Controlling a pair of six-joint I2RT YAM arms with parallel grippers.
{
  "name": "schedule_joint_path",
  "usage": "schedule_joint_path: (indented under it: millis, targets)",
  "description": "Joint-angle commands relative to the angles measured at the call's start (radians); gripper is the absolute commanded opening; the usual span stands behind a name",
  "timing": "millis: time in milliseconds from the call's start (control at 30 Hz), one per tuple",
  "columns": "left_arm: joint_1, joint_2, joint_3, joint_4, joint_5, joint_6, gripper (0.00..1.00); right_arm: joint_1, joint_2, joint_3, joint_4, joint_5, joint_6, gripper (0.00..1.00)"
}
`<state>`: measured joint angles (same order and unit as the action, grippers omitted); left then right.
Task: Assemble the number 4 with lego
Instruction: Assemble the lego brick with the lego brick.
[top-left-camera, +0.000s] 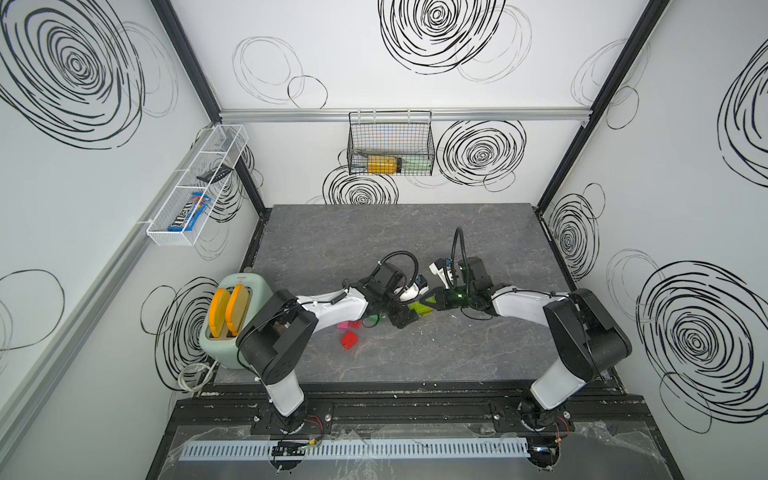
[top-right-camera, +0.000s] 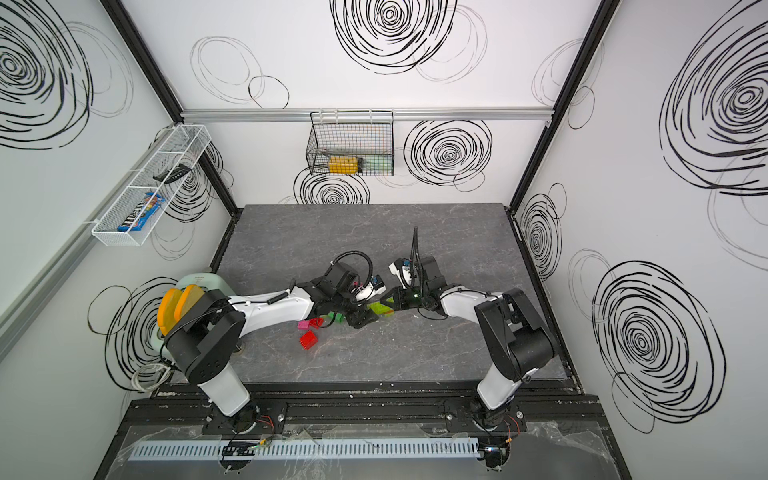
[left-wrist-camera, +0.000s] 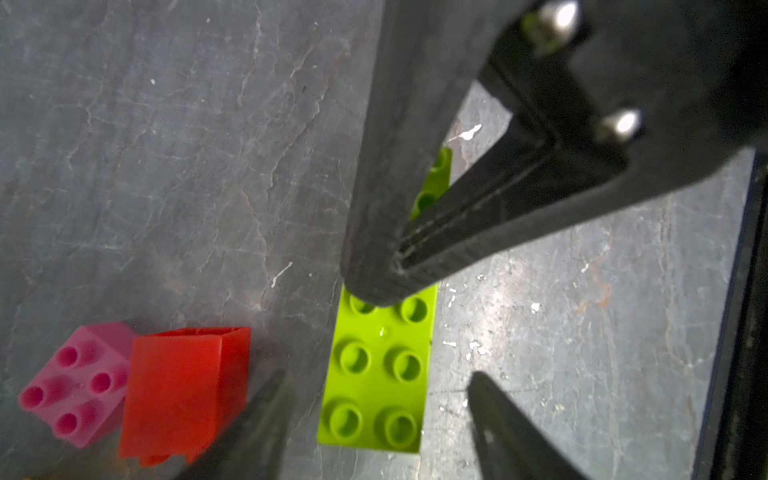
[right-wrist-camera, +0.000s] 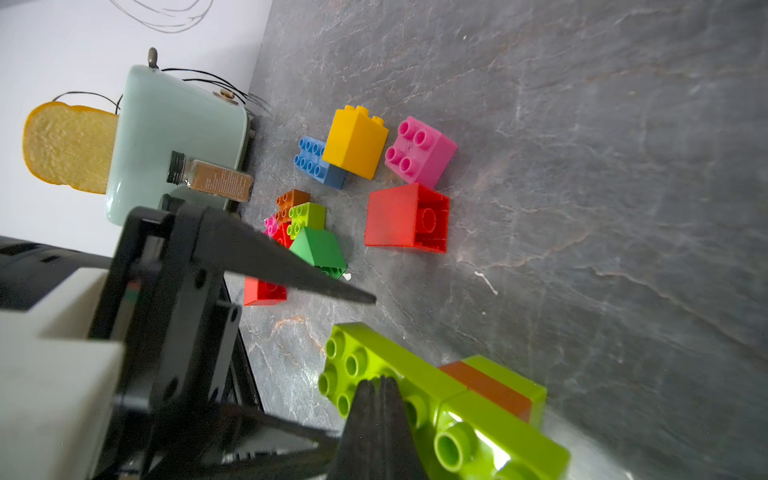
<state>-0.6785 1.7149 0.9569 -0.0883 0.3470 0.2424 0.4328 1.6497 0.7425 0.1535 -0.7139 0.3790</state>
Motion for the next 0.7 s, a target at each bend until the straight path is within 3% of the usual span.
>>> schedule_joint_path:
  millis: [0,100,333,533,667]
  targets:
    - [0.004,-0.081,-0.005,0.056,0.052,-0.039,0.96,-0.009,0.060,-0.066,-0.197,0.142,0.000,0.00]
    - [0.008,-0.166,-0.056,0.151,-0.022,-0.095,0.96,0.004,0.050,-0.050,-0.188,0.129,0.007,0.00]
    - [0.022,-0.394,-0.183,0.283,-0.354,-0.246,0.96,0.023,0.039,-0.017,-0.180,0.106,0.026,0.00]
    - [0.041,-0.517,-0.295,0.341,-0.454,-0.326,0.96,0.040,0.025,0.024,-0.187,0.092,0.031,0.01]
    - [0.068,-0.563,-0.338,0.370,-0.414,-0.400,0.96,0.048,0.018,0.062,-0.196,0.080,0.032,0.07]
